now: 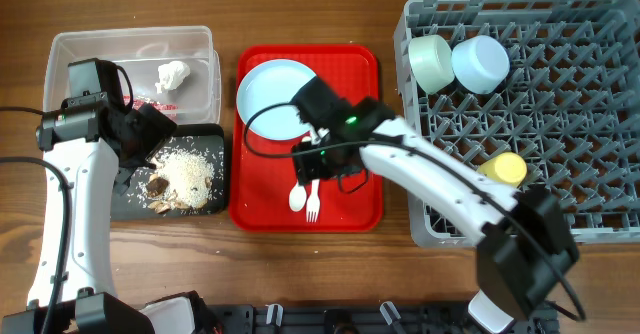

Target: Sort waste into correct bins and load items into the dishwasher rack

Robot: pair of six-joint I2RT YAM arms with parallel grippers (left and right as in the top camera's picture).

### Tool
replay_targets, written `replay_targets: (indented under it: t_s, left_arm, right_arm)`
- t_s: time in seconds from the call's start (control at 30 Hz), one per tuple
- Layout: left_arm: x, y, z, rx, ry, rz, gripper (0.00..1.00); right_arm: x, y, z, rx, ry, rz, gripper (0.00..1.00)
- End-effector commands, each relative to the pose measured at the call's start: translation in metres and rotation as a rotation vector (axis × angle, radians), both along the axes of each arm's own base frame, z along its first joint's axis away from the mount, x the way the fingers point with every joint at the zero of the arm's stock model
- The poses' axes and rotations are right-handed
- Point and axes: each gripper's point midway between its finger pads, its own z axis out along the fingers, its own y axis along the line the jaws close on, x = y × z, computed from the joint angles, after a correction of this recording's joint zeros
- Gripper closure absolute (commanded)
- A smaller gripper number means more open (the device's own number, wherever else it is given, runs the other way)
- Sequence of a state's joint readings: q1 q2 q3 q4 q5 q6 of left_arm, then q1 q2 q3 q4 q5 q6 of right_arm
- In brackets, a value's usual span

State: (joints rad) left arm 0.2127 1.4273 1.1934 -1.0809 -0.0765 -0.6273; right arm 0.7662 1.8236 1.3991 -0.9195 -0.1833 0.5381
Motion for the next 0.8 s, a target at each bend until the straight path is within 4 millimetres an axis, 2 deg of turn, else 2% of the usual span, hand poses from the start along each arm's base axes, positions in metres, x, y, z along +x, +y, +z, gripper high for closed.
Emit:
replay_targets:
  t_s: [0.0,0.03,0.1,0.2,0.27,0.37,0.53,0.67,0.73,0.77]
  left_arm:
    - [0.000,0.000,0.006,-0.003,-0.022,0.011,0.00]
    - [0.000,0.000,0.006,-0.002,-0.022,0.011,0.00]
    - [0.000,0.000,0.006,-0.002,-0.022,0.011,0.00]
    - [0.000,0.000,0.006,-0.002,-0.022,0.011,0.00]
    - [0.000,0.000,0.006,-0.002,-0.022,0.011,0.00]
    - [0.000,0.000,0.006,-0.002,-0.022,0.011,0.00]
    - [0.000,0.000,0.006,-0.002,-0.022,0.011,0.00]
    - [-0.001,0.000,0.006,-0.003,-0.018,0.011,0.00]
    - [-0.001,0.000,0.006,-0.004,-0.015,0.011,0.00]
    - [-0.001,0.000,0.006,-0.004,-0.015,0.011,0.00]
  right_arm:
    - [-0.004,0.001,-0.040,-0.108,0.055,-0.145,0.35]
    - [-0.006,-0.001,-0.054,-0.141,0.081,-0.188,0.37]
    - [-0.007,-0.002,-0.064,-0.163,0.100,-0.216,0.39]
    - [-0.005,-0.007,-0.074,-0.198,0.098,-0.218,0.51]
    - [-0.004,-0.008,-0.075,-0.206,0.091,-0.219,0.55]
    - [-0.005,-0.011,-0.077,-0.217,0.090,-0.220,0.57]
    - [-0.012,-0.019,-0.094,-0.229,0.095,-0.223,0.59]
    - [-0.011,-0.018,-0.094,-0.225,0.092,-0.224,0.75]
    - [-0.010,-0.019,-0.094,-0.226,0.092,-0.227,0.89]
    - [-0.008,-0.020,-0.094,-0.223,0.091,-0.227,0.91]
